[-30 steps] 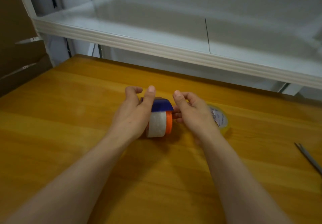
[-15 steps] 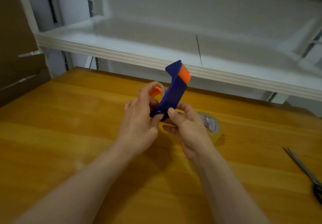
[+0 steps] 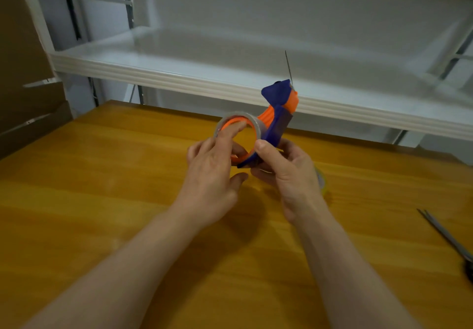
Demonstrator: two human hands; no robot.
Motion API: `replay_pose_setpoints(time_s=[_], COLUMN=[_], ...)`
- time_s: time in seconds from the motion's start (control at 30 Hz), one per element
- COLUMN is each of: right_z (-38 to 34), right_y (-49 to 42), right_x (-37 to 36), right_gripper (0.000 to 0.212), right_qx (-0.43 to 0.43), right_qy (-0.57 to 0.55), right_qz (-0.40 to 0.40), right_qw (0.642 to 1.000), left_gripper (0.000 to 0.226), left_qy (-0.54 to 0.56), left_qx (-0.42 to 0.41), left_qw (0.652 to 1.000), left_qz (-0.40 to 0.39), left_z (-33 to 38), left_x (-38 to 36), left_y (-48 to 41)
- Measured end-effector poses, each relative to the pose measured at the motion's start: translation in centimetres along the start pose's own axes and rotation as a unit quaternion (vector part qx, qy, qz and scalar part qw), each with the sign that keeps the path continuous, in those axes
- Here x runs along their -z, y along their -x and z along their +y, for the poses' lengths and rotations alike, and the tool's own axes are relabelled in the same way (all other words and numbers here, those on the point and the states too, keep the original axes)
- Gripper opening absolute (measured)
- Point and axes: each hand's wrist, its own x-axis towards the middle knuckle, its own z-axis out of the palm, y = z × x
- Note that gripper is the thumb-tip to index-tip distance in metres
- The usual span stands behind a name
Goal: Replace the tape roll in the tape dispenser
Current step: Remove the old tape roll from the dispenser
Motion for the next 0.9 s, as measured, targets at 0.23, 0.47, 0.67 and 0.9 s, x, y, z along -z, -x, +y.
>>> replay_pose_setpoints(time_s=[0.23, 0.47, 0.67, 0.9], right_z=[0.3, 1.3, 1.3, 0.8], right_y=[-0.3, 0.3, 0.4, -0.4], right_x=[0.1, -1.1, -0.9, 0.8], right_gripper=[0.033, 0.096, 0.088, 0.054], right_qx=[-0.030, -0.018, 0.031, 0.060], right_qy=[-0.006, 0.062, 0.083, 0.081], right_qz=[0.014, -0.006, -0.020, -0.029], right_qw=[0.999, 0.998, 0.996, 0.995], left_gripper=[0.034, 0.028, 0.027, 0.035], left_qy=[-0.090, -0.118, -0.103, -0.124], left_qx=[-0.058, 0.011, 0.045, 0.021], left_qw=[0.994, 0.993, 0.994, 0.992], left_qz=[0.002, -0.003, 0.000, -0.008], left_z=[-1.0, -1.1, -1.3, -2.1], left_x=[0.0, -0.1, 0.1, 0.7], left_y=[-0.5, -0.3, -0.3, -0.7])
